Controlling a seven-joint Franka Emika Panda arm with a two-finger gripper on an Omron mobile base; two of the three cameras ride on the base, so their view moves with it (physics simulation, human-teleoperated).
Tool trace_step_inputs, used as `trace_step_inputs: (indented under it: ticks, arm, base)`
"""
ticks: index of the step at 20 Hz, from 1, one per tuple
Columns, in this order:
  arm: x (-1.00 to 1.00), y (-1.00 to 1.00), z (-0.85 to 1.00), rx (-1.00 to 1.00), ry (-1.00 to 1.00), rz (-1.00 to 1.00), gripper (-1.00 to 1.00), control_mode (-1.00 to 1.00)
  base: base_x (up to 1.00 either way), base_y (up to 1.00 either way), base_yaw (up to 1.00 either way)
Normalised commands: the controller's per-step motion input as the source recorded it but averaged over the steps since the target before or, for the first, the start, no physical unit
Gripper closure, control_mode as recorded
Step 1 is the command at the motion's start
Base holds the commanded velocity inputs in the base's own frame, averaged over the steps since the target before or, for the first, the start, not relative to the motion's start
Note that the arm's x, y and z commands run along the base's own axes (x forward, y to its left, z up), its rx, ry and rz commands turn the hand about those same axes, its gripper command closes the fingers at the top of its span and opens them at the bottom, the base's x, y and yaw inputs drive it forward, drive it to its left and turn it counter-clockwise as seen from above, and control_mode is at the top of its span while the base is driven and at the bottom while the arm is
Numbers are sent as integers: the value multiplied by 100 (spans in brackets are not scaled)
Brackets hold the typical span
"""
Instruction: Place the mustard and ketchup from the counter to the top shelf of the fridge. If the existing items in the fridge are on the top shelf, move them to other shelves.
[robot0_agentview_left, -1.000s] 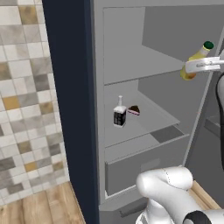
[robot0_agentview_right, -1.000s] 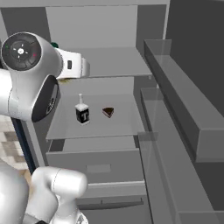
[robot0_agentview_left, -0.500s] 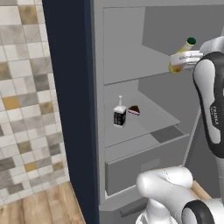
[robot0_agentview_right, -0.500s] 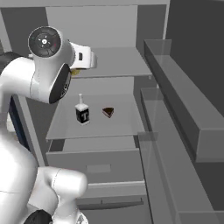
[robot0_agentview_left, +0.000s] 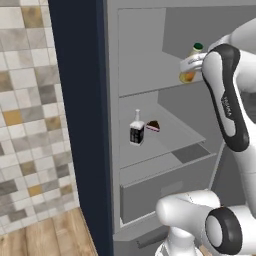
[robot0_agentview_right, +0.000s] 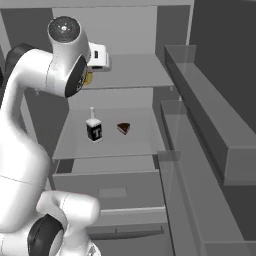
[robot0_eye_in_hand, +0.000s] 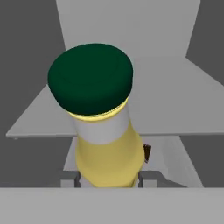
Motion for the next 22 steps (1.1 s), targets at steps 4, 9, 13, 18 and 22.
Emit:
trace_step_inputs:
  ticks: [4,9,13,18,22]
  arm:
    - [24,25,-21,0,1,7,100,-100]
    - [35,36,-23,0,0,7,100,-100]
    - [47,36,-20,0,0,6,100,-100]
    - [67,28,-12,0,0,5,100,-100]
    - [67,34,-9,0,0,4,100,-100]
  base:
    - [0,0,0]
    - [0,0,0]
    - [0,0,0]
    - [0,0,0]
    - [0,0,0]
